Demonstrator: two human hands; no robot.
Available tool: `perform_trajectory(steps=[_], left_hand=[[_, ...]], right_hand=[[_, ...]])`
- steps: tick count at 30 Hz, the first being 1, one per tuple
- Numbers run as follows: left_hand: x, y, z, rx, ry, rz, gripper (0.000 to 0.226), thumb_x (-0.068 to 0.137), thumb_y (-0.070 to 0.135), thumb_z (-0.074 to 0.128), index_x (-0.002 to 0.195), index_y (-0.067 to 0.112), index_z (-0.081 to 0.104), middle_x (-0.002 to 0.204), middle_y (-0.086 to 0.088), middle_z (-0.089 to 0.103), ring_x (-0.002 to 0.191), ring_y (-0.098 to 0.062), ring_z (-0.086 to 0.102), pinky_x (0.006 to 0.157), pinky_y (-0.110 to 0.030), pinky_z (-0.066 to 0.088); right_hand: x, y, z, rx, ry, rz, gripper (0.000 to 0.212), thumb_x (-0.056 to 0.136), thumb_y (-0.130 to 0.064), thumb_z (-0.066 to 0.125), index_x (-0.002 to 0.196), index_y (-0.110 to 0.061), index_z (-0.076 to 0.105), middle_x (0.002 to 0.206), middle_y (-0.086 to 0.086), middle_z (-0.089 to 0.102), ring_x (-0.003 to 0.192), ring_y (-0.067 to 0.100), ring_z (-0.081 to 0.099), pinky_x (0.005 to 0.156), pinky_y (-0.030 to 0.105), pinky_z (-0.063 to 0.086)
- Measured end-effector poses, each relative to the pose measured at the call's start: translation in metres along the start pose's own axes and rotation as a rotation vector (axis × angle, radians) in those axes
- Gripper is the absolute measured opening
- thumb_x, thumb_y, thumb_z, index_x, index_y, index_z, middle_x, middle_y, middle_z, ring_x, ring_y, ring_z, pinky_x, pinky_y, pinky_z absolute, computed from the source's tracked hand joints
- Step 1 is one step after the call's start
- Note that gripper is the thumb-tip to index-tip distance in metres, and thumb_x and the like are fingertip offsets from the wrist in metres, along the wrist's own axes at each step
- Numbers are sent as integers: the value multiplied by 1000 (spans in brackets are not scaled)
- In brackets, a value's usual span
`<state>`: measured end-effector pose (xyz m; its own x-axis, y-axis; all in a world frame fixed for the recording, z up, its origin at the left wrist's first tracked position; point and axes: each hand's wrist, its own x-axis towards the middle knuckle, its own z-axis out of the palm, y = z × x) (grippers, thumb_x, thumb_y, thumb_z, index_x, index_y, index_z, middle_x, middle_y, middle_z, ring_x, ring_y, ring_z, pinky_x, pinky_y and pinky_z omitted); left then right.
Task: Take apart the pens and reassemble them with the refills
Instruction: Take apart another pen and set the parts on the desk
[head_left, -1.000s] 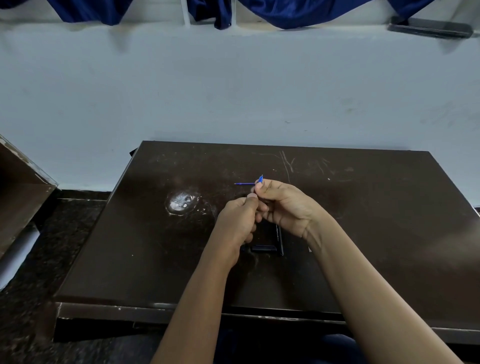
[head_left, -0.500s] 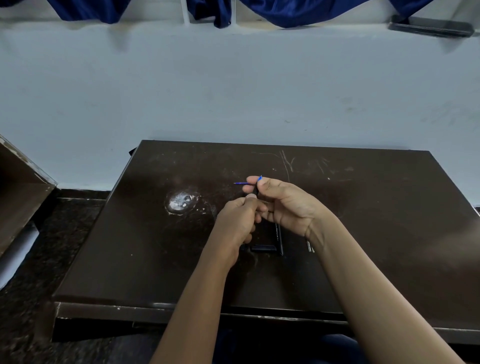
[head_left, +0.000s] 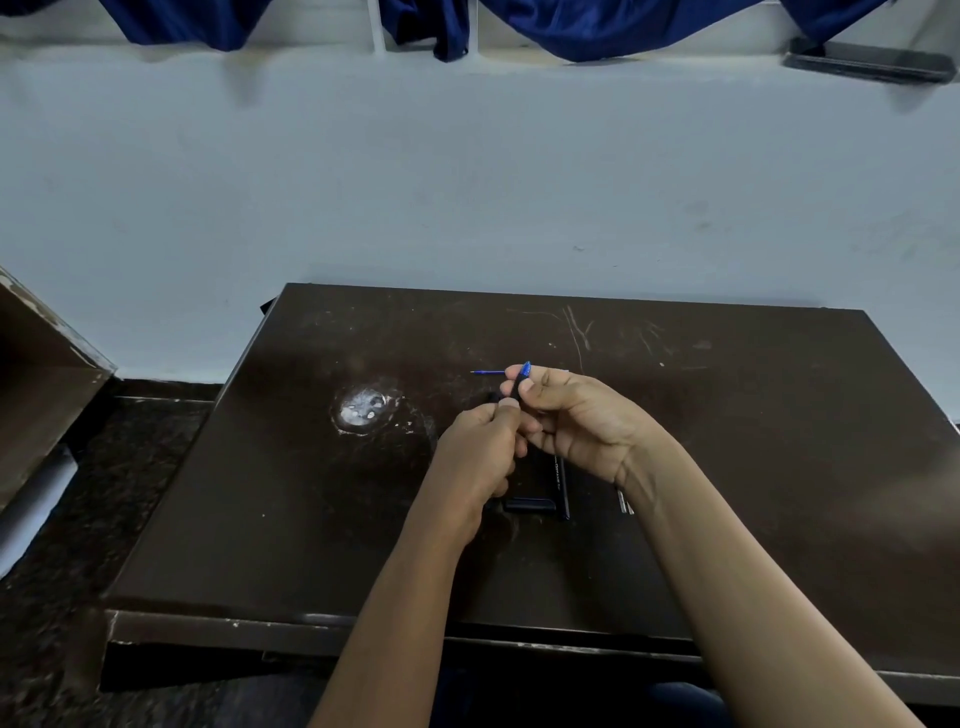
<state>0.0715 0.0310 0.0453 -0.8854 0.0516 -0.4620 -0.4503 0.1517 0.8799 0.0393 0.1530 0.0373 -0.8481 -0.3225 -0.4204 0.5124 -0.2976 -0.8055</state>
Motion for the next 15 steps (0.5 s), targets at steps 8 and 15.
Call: perform_trajectory(steps=[8, 15], left_hand=[[1, -3, -2, 17, -22, 9, 30, 100, 27, 38, 96, 17, 65, 61, 4, 45, 42, -3, 33, 34, -15, 27], [1, -2, -2, 12, -33, 16, 24, 96, 22, 43, 87, 23, 64, 60, 4, 46, 38, -2, 31, 34, -16, 26]], right_hand=[[1, 1, 5, 39, 26, 23, 24, 97, 1, 42, 103, -11, 62, 83, -3, 67, 54, 5, 52, 59, 19, 50], [1, 3, 2, -50, 67, 18, 13, 92, -17, 58, 80, -17, 61, 65, -4, 54, 59, 8, 48, 67, 20, 44]])
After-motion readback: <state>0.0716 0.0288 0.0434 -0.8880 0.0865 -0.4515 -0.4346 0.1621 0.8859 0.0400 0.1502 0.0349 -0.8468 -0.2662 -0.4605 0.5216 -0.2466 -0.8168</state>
